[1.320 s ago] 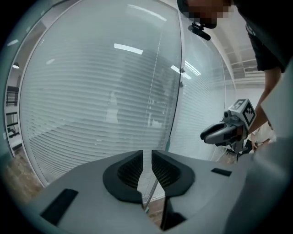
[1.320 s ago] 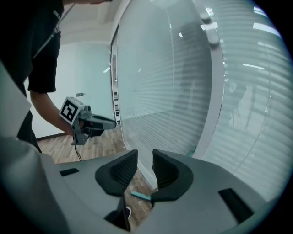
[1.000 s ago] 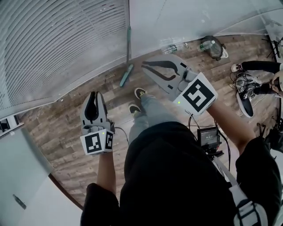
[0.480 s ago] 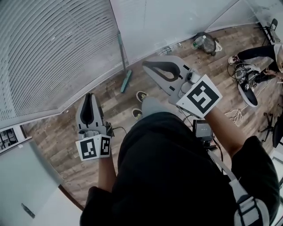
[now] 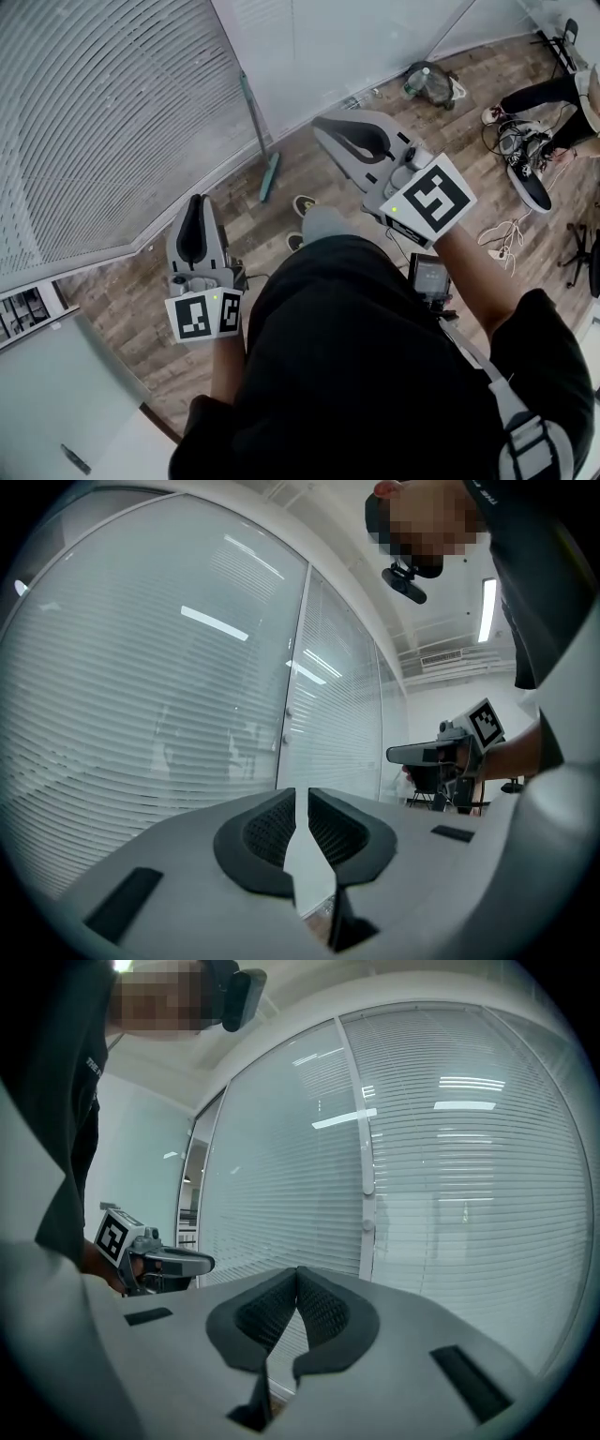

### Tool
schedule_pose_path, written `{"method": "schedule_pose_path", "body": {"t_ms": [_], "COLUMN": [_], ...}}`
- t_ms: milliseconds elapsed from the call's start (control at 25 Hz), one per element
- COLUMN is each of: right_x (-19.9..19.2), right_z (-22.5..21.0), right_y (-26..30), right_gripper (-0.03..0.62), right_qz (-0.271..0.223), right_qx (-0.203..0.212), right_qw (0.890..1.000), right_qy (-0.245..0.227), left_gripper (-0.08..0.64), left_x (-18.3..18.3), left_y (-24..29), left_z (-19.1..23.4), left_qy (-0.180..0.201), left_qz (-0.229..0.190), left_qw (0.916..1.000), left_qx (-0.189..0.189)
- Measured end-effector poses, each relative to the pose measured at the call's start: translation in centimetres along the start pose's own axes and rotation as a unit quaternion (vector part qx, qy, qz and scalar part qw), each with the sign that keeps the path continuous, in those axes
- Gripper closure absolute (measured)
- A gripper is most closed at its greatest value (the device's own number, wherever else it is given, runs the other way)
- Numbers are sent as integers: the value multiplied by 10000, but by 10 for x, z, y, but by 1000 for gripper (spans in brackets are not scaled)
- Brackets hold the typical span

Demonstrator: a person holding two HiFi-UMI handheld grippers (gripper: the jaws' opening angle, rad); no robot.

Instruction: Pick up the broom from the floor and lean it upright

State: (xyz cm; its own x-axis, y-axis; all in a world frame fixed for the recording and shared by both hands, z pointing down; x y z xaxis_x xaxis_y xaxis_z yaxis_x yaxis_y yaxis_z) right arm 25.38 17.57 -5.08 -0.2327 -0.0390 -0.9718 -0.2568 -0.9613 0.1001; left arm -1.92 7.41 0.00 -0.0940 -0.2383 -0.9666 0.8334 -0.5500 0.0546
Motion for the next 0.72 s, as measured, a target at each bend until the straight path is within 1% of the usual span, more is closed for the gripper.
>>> {"method": "schedule_pose_path", "body": {"t_ms": [280,360,440,720], "right_x": [0,1,1,0], "right_z": [8,11,14,20], "right_y": [6,9,11,16], "right_gripper": [575,575,575,575], "right_qz": [123,78,-25,44], "right_qx": [78,101,85,-107], "right_qw": [9999,9999,9999,9999], "right_qy": [-88,-88,-82,-1], "left_gripper": [500,500,500,500], "left_x": [2,1,0,-3], "left_y": [-1,-3,-5,-9], "left_z": [11,15,18,24], "left_qy": [-19,-37,-46,-136], "left_qz": [20,25,34,59], "left_qw": [10000,10000,10000,9999], "left_qx": [-34,-23,-13,-38]}}
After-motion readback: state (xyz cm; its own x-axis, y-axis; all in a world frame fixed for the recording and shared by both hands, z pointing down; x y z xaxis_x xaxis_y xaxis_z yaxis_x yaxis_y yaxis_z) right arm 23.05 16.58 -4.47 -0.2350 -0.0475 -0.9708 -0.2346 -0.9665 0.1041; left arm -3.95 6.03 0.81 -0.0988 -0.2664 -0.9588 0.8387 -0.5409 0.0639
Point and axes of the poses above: the fingertips, and each gripper's own axes: y forward along the fingers, z to its left, x out of its top, the point moved 10 cm from there along -y, backward along the fingers, and after that the axes turned 9 degrees about -y, right-handed, at the moved point
